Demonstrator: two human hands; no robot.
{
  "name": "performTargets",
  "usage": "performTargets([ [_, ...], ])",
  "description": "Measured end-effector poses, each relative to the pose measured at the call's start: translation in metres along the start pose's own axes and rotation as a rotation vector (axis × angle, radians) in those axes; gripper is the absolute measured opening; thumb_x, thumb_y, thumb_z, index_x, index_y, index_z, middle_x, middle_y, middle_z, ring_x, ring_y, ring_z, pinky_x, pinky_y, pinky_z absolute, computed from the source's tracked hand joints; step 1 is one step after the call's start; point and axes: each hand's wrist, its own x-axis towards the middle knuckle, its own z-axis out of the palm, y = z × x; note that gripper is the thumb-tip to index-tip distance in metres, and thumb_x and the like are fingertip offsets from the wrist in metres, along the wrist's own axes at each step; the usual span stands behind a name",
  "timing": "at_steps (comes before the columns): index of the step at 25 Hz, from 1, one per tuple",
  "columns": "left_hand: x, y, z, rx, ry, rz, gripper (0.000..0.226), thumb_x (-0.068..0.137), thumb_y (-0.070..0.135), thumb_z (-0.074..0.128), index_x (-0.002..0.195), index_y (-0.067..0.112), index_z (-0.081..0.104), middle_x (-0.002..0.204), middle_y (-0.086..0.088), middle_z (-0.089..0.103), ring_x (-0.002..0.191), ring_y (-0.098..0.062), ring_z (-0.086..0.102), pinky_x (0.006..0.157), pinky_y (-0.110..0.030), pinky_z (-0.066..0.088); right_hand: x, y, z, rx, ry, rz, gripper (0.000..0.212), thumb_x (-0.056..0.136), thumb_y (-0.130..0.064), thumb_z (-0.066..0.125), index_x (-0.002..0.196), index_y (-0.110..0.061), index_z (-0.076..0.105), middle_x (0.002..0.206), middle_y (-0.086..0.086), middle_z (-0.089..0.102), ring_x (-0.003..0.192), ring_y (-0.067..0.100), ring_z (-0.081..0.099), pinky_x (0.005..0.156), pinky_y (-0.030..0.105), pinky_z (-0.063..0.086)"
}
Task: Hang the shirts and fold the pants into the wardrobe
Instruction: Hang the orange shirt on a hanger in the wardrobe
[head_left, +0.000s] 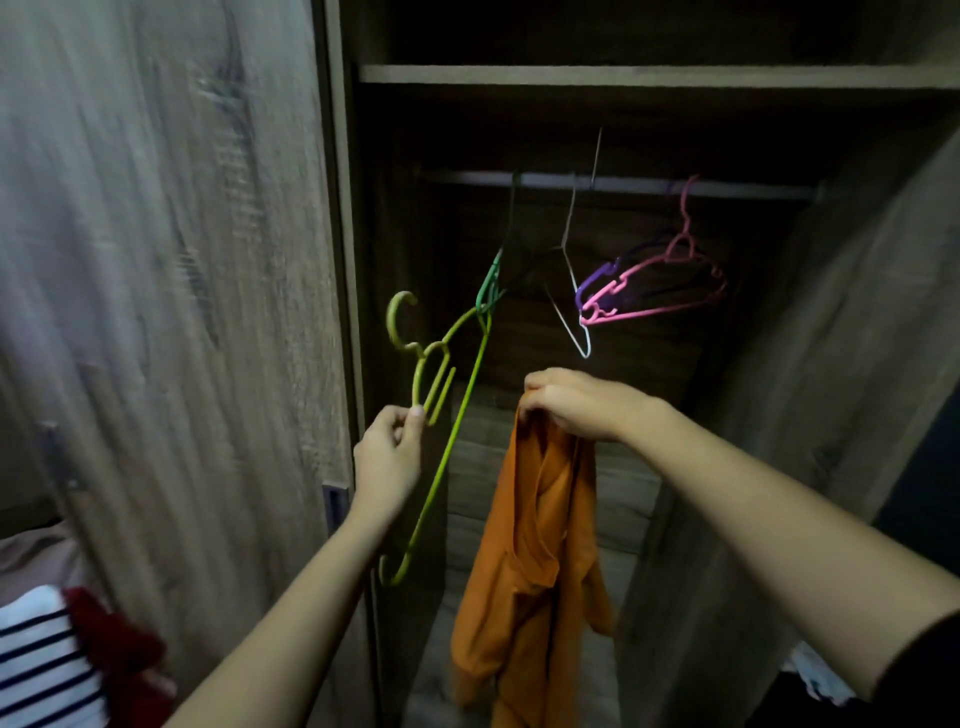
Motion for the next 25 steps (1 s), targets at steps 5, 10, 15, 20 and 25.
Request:
performTargets([
  [5, -0.019, -0.024, -0.029, -0.07, -0.03, 0.135, 0.021, 0.098, 0.025, 0.047, 0.11, 0.02, 0.063, 0.087, 0.009, 0.064, 0.081, 0.0, 0.058, 0.074, -0.019, 0.045, -0.002, 0.004, 0.011, 0.068, -0.059, 0.115, 0.061, 0.086, 0.004, 0.047, 0.141, -0.021, 0.038, 0.133, 0.004, 0.04, 0.119, 0.024, 0.039, 0.099, 0.033, 0.039],
  [10, -0.02, -0.051, -0.085, -0.384, -0.125, 0.049, 0.03, 0.096, 0.004, 0.044, 0.089, 0.019, 0.07, 0.043, 0.011, 0.046, 0.039, 0.004, 0.037, 0.039, -0.01, 0.027, -0.01, 0.015, 0.011, 0.331, -0.078, 0.296, 0.08, 0.074, 0.012, 0.046, 0.144, -0.025, 0.03, 0.143, 0.002, 0.027, 0.127, 0.024, 0.029, 0.099, 0.03, 0.035],
  [15, -0.025, -0.064, -0.129, -0.254, -0.273, 0.006, 0.047, 0.094, 0.003, 0.048, 0.064, 0.027, 0.075, 0.043, 0.01, 0.035, 0.036, 0.0, 0.03, 0.033, -0.011, 0.021, 0.004, 0.003, 0.017, 0.424, -0.018, 0.306, 0.088, 0.069, 0.013, 0.045, 0.145, -0.028, 0.027, 0.145, 0.0, 0.026, 0.127, 0.026, 0.029, 0.107, 0.034, 0.031],
  [20, -0.026, -0.047, -0.11, -0.096, -0.384, 0.197, 0.024, 0.089, 0.035, 0.06, 0.071, 0.03, 0.075, 0.052, 0.016, 0.062, 0.052, 0.013, 0.053, 0.054, -0.001, 0.038, 0.016, -0.025, 0.002, 0.379, -0.047, 0.2, 0.086, 0.072, 0.009, 0.047, 0.143, -0.036, 0.028, 0.143, -0.006, 0.028, 0.124, 0.024, 0.029, 0.106, 0.044, 0.033],
  [25, -0.021, -0.036, -0.063, -0.185, -0.326, 0.323, 0.026, 0.082, 0.046, 0.053, 0.093, 0.034, 0.073, 0.095, 0.012, 0.073, 0.093, -0.008, 0.067, 0.084, -0.026, 0.051, 0.035, -0.069, -0.029, 0.09, 0.059, -0.023, 0.067, 0.082, -0.013, 0.057, 0.142, -0.03, 0.033, 0.141, -0.003, 0.04, 0.118, 0.022, 0.037, 0.099, 0.039, 0.029],
])
